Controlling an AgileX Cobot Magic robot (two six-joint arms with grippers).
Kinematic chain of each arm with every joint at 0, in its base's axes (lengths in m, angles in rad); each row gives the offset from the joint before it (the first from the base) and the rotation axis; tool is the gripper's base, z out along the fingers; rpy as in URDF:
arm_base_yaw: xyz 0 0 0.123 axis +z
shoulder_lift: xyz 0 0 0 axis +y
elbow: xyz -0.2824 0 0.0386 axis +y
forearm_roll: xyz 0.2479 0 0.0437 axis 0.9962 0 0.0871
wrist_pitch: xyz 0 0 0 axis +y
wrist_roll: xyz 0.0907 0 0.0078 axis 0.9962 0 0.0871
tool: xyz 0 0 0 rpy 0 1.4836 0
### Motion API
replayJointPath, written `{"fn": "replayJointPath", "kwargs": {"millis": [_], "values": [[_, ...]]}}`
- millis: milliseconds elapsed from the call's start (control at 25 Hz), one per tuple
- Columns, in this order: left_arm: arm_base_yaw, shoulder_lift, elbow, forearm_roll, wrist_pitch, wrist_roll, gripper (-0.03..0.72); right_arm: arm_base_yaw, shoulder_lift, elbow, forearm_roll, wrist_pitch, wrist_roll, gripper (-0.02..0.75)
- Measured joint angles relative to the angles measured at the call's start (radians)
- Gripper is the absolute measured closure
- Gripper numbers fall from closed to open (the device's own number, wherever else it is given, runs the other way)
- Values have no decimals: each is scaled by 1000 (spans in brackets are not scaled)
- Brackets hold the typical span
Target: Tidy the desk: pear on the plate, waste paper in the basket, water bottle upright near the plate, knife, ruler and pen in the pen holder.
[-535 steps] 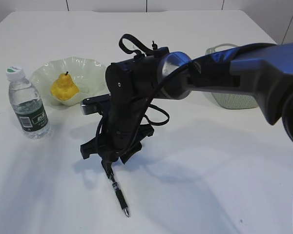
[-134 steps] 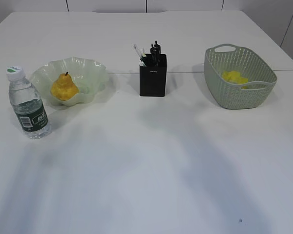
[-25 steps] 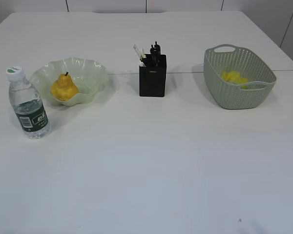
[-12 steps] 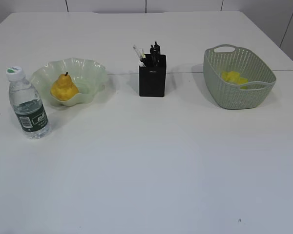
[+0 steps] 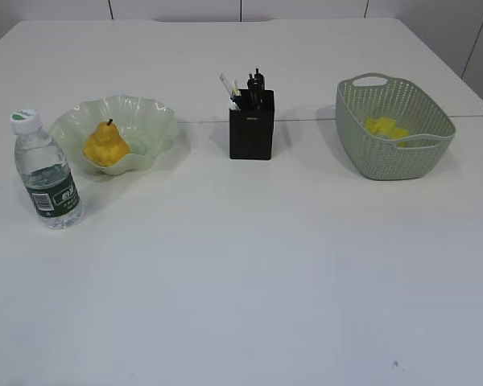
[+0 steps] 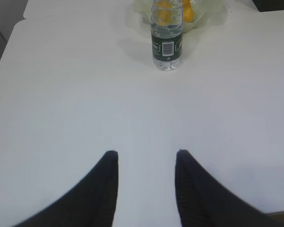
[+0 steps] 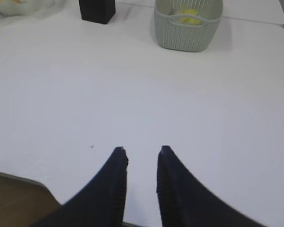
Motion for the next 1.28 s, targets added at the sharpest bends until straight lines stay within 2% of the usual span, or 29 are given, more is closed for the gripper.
{"fn": "replayJointPath", "kwargs": {"millis": [1080, 1280], "values": [[0, 0, 0, 1, 0, -2, 440, 0, 0, 21, 0, -2, 0, 571], [0, 0, 0, 1, 0, -2, 441, -53, 0, 21, 0, -2, 0, 571]]}}
